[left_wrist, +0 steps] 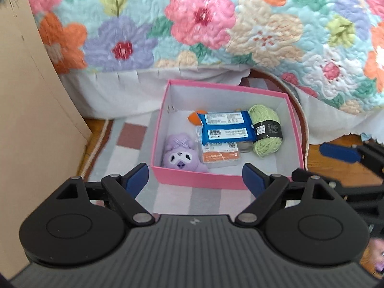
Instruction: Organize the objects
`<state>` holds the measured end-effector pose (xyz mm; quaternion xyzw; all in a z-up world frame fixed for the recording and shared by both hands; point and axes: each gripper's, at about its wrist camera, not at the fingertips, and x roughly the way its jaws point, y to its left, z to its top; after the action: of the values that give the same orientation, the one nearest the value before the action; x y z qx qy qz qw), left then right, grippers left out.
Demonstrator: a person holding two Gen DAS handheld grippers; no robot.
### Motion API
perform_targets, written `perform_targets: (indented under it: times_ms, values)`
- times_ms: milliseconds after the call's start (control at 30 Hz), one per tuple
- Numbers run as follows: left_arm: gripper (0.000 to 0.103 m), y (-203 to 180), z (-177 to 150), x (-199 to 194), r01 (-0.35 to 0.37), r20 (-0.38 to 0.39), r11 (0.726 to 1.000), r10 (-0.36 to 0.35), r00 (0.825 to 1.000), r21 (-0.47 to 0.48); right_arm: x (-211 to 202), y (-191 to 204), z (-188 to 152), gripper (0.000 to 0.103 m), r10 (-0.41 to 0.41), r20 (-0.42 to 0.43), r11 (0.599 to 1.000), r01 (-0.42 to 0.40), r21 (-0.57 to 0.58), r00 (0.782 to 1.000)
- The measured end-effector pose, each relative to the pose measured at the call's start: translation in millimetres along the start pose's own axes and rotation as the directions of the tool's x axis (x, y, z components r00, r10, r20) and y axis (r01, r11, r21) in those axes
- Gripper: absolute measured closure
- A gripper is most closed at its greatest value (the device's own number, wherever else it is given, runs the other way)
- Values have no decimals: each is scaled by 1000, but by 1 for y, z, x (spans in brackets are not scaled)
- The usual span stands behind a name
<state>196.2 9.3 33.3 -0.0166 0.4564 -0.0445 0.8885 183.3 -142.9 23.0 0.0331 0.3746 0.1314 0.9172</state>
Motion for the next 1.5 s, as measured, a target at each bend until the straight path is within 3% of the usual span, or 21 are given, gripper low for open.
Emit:
perform_targets:
  times_ms: [333,833,967,1100,1500]
  values:
    - [9,-17,-31,-49,-39,46,995,34,998,96,-36,0,-14,32,-29,-18,1000,30,10,999]
    - [8,-19,-68,-68,-55,30,998,54,998,31,-74,-5,-53,29,-28,-52,997,32,69,998]
    - [0,-18,-72,-66,-63,14,998,63,998,21,-74,-2,-59,15,-40,-64,997,44,61,997]
    - [0,-15,-72,-58,-59,-56,998,59,997,7,-70,0,-61,9,-77,-84,995,83,63,993]
    - [0,-5,-77,-52,-111,-83,994,109,991,-23,-67,-2,-58,8,-104,-150,985,122,119,983]
